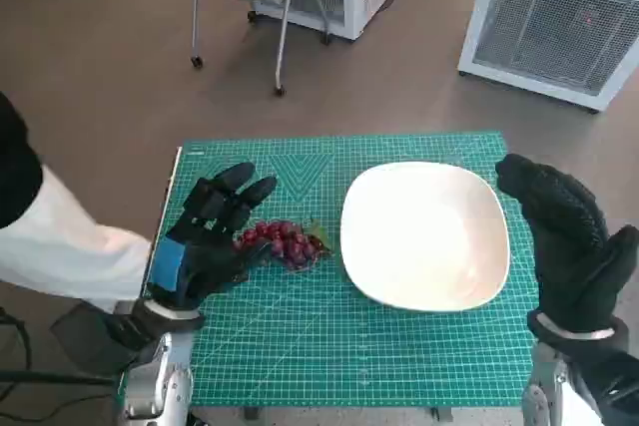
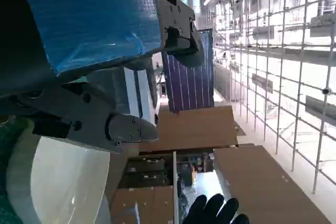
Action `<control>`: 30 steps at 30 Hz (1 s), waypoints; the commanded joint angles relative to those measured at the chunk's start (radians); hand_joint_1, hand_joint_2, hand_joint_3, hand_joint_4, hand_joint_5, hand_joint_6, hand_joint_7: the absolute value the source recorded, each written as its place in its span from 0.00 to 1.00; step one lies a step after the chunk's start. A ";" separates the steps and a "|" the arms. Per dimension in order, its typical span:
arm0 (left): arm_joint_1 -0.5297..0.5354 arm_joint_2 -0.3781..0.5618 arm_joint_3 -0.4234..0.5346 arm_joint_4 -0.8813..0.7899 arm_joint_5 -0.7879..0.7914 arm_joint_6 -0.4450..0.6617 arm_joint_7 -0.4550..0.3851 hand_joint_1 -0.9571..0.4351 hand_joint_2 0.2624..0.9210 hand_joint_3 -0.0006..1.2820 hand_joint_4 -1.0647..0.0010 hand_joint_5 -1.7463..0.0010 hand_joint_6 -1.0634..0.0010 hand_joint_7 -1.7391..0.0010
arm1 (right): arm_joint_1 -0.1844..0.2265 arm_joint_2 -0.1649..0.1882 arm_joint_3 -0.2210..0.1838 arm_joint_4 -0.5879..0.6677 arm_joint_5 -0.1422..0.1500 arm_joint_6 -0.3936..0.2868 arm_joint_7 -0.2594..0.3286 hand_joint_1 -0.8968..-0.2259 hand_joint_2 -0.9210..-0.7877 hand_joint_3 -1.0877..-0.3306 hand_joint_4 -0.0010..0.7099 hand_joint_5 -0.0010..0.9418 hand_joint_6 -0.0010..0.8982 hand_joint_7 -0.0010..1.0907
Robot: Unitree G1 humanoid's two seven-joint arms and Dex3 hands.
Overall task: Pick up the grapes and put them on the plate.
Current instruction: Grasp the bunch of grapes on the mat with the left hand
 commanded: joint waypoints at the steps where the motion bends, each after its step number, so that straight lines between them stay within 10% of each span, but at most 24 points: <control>1: 0.004 0.006 0.003 0.001 0.004 -0.004 -0.002 0.54 1.00 0.11 0.81 0.74 0.81 0.65 | 0.009 -0.002 0.000 0.013 -0.004 0.005 0.004 0.56 0.00 0.71 0.66 0.00 0.14 0.50; 30: -0.009 0.011 0.002 0.004 0.002 -0.001 -0.007 0.54 1.00 0.11 0.81 0.74 0.82 0.65 | 0.002 -0.005 -0.002 0.015 -0.002 0.004 0.004 0.57 0.00 0.71 0.66 0.00 0.12 0.50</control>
